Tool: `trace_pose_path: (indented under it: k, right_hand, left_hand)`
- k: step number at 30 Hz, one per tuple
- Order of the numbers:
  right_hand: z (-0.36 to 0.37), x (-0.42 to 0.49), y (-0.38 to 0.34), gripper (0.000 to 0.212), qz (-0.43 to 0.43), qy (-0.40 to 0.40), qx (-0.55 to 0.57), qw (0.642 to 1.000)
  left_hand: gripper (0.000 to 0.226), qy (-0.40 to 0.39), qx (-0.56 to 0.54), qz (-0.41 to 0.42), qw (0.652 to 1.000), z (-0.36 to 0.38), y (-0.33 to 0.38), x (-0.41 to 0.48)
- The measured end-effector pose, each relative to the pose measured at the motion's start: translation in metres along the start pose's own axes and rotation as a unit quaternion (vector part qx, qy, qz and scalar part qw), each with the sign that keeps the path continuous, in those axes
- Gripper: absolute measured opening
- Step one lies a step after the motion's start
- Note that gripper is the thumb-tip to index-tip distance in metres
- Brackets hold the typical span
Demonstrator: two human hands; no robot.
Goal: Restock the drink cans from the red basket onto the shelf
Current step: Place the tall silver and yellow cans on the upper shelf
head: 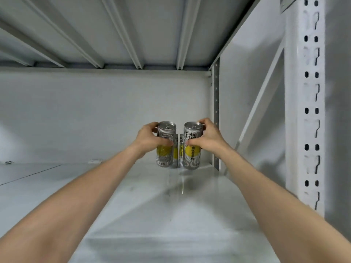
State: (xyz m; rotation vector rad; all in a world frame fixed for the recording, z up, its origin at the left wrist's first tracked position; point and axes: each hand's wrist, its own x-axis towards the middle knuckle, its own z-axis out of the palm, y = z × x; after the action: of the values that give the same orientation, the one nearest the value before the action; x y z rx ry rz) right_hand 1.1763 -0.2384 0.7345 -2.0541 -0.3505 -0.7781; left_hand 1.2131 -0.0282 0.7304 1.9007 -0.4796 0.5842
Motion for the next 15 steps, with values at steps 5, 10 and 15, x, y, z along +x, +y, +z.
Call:
trace_pose_path:
  k: [5, 10, 15]
  right_hand:
    - [0.02, 0.026, 0.022, 0.079, 0.043, -0.014, -0.013, 0.999]
    - [0.034, 0.04, 0.042, 0.08, 0.08, -0.039, -0.024, 0.996]
    - [0.039, 0.046, 0.049, 0.071, 0.093, -0.043, -0.022, 0.994]
  left_hand:
    - [0.094, -0.031, -0.008, -0.045, 0.998, 0.011, -0.019, 0.021]
    - [0.06, -0.064, -0.035, -0.094, 0.993, 0.022, -0.034, 0.035]
    - [0.056, -0.082, -0.05, -0.112, 0.989, 0.028, -0.045, 0.043]
